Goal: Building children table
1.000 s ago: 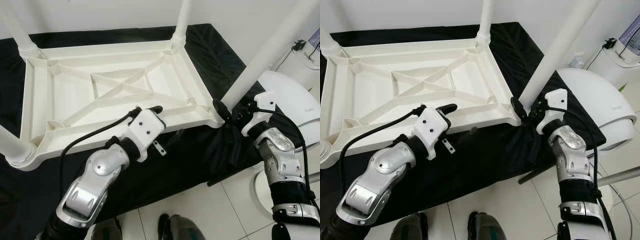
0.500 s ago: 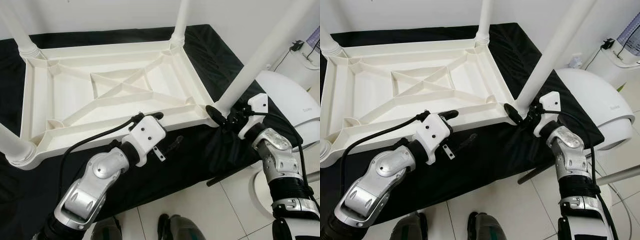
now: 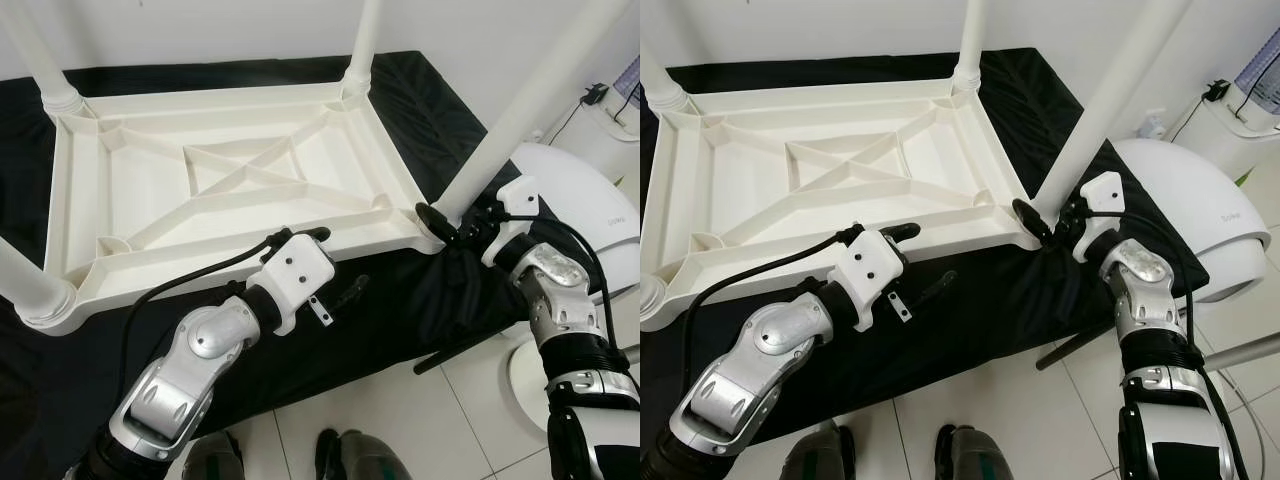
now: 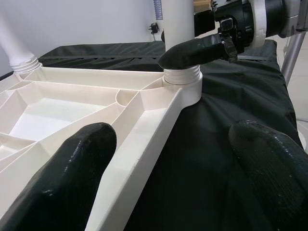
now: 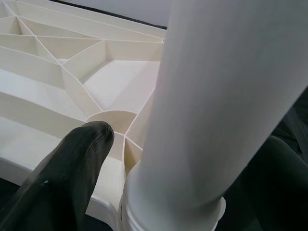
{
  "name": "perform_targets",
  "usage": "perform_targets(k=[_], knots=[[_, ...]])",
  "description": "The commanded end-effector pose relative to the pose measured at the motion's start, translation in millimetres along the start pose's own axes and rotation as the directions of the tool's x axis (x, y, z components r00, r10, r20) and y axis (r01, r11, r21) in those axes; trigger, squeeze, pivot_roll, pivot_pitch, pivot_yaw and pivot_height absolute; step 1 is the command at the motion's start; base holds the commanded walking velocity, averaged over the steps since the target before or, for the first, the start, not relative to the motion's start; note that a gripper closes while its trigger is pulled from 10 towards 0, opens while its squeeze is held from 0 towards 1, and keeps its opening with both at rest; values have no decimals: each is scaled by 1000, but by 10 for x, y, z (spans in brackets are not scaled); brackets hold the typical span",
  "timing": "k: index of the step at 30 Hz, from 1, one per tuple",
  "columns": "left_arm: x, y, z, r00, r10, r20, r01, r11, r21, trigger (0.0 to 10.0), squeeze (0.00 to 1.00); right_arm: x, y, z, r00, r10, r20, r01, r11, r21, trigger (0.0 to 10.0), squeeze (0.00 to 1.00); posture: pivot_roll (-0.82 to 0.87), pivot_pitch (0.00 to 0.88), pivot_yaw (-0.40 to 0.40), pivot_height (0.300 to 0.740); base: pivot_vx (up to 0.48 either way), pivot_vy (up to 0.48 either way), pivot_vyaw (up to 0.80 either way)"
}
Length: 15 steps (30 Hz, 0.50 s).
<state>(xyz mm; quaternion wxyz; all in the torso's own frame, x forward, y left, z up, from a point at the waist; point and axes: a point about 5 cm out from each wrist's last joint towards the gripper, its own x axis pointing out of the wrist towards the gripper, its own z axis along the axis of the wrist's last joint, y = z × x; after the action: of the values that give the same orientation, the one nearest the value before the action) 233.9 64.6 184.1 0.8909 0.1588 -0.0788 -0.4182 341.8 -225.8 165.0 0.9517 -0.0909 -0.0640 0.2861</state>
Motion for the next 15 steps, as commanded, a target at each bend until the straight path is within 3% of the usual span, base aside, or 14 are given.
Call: perform_targets(k=[1,3,4,5,8,9,10,15], knots=[[10,-51,18,997,-75,10,75,997,3,10000,0,-6,-8,-16,1000,8,-11,-8,1000,-13,9725,0,24,117,-66,740,0,0,0],[8,-49,19,997,-74,10,74,997,3,10000,0,2,-9,-25,1000,10,-14,-10,1000,-16,9804,0,25,117,-64,740,0,0,0],[4,-44,22,997,-73,10,73,997,3,10000,0,8,-9,-34,1000,15,-20,-15,1000,-21,8235,0,26,118,-62,740,0,0,0],[1,-41,25,997,-72,11,72,997,2,10000,0,12,-8,-38,1000,19,-23,-20,999,-26,7922,0,27,119,-62,740,0,0,0],[-2,-42,28,997,-73,11,73,997,1,10000,0,14,-12,-41,999,21,-23,-22,999,-29,8078,0,27,121,-62,740,0,0,0],[-5,-46,25,997,-75,9,75,997,1,10000,0,14,-18,-42,1000,20,-24,-21,999,-30,3373,0,27,123,-63,740,0,0,0],[-6,-51,22,997,-78,8,78,997,1,10000,0,12,-22,-42,1000,20,-23,-21,999,-30,0,0,27,125,-62,740,0,0,0],[-7,-52,24,997,-77,7,77,997,-1,10000,0,1,-26,-63,999,24,-28,-25,999,-24,0,0,26,129,-64,740,0,0,0]])
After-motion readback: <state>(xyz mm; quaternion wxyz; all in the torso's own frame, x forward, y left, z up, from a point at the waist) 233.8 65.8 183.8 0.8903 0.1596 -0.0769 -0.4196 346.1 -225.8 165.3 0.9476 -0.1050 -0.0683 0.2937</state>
